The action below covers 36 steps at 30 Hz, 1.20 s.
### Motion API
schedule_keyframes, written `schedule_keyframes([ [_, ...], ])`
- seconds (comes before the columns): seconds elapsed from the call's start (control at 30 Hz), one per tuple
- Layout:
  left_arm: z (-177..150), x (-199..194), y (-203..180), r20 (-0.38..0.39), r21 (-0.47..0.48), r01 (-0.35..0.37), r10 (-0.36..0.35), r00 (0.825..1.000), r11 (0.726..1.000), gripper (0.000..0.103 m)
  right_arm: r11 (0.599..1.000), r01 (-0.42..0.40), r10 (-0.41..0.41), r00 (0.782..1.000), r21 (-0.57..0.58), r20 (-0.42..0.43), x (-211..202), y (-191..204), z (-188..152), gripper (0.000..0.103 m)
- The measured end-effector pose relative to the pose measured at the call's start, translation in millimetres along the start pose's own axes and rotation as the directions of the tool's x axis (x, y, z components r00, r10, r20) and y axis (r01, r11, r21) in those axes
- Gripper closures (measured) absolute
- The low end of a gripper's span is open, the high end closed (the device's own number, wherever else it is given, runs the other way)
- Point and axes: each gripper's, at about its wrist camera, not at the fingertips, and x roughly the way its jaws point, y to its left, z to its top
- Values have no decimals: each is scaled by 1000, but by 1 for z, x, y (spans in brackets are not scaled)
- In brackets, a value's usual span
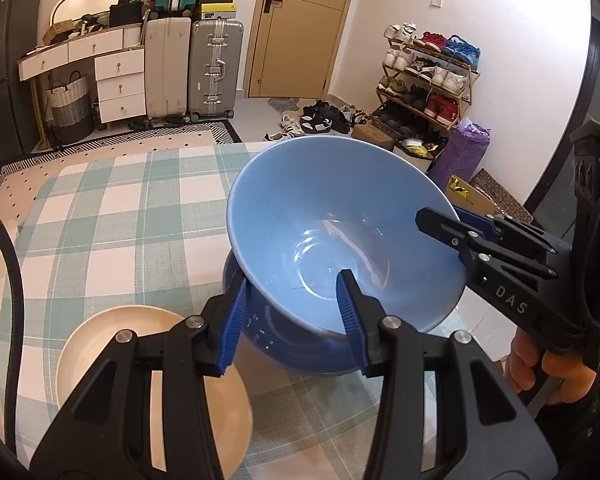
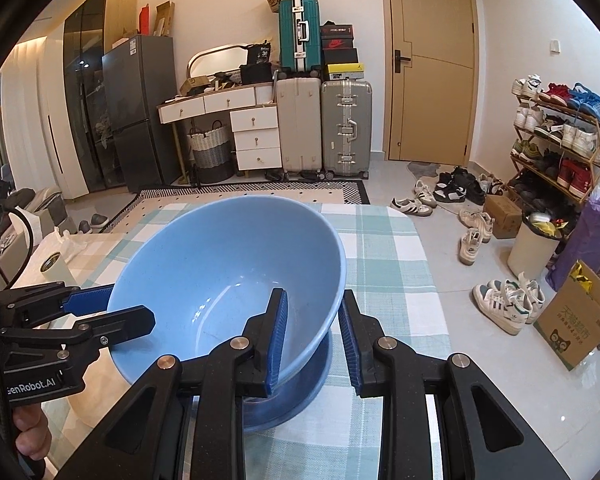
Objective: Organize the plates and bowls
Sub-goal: 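Lift the light-blue bowl with both grippers and carry it over the nested bowls, then lower the held bowl into the nested blue bowls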
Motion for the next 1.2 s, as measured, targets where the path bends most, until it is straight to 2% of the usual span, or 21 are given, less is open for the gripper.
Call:
schedule_keyframes([
  [0.43,-15,29,20,-37,-9,-29,29,999,1000,62,1000,-2,0,998,-25,-69,32,13,-20,76],
  [1.2,-35,66,16,-57,65,-103,107,993,993,62,996,44,-53,992,-80,-115,49,17,-41,76],
])
